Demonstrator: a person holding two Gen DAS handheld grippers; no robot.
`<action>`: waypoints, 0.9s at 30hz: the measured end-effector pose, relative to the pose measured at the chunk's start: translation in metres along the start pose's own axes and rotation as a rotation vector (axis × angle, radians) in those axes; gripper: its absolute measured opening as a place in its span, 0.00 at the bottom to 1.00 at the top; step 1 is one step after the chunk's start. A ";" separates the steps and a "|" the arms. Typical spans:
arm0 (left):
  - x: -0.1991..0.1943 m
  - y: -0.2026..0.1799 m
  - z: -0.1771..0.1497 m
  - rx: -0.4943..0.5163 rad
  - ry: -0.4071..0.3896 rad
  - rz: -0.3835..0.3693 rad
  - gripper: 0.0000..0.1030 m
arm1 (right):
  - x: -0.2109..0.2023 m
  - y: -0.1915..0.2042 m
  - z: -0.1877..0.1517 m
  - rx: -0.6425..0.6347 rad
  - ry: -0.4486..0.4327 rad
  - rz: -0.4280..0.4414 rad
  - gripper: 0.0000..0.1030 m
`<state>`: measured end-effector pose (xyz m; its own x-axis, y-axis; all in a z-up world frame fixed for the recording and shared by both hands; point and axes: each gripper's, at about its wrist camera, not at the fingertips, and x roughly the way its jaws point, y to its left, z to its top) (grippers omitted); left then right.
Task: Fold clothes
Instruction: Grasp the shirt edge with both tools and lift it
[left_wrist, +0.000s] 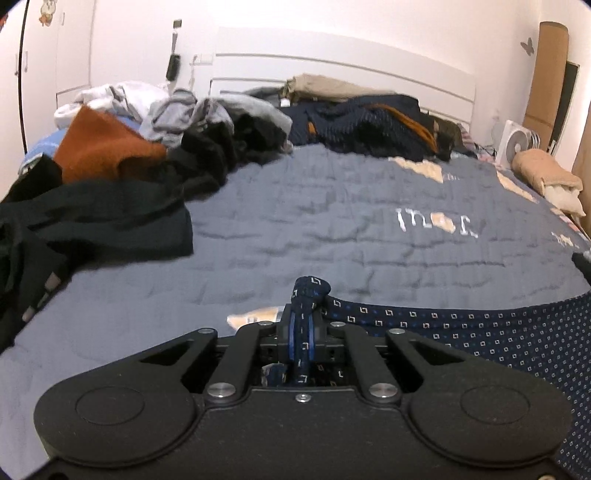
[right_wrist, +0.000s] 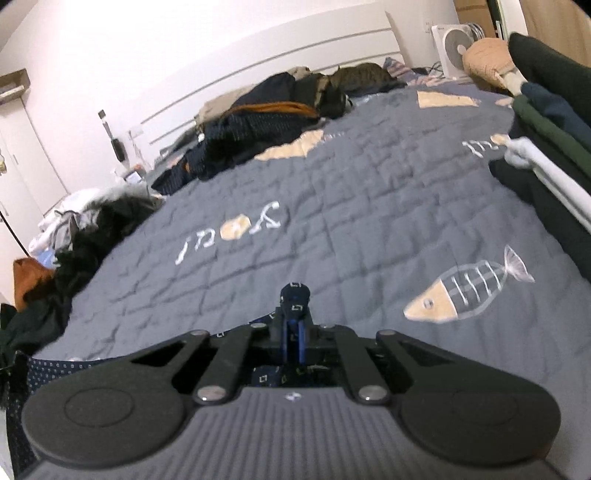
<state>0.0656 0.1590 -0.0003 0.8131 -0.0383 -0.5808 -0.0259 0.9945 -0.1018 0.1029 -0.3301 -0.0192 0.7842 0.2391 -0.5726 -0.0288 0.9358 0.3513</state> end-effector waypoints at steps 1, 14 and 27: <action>0.002 0.000 0.002 -0.004 -0.003 0.000 0.06 | 0.002 0.001 0.003 0.000 -0.006 0.000 0.05; 0.031 0.003 0.011 -0.021 0.005 0.024 0.06 | 0.038 0.003 0.018 -0.029 -0.023 -0.007 0.05; 0.028 0.018 -0.003 -0.057 0.051 0.061 0.34 | 0.052 0.005 0.011 -0.076 0.109 -0.040 0.31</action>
<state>0.0862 0.1755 -0.0203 0.7787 0.0157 -0.6272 -0.1088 0.9879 -0.1104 0.1506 -0.3160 -0.0389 0.7141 0.2243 -0.6632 -0.0490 0.9610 0.2722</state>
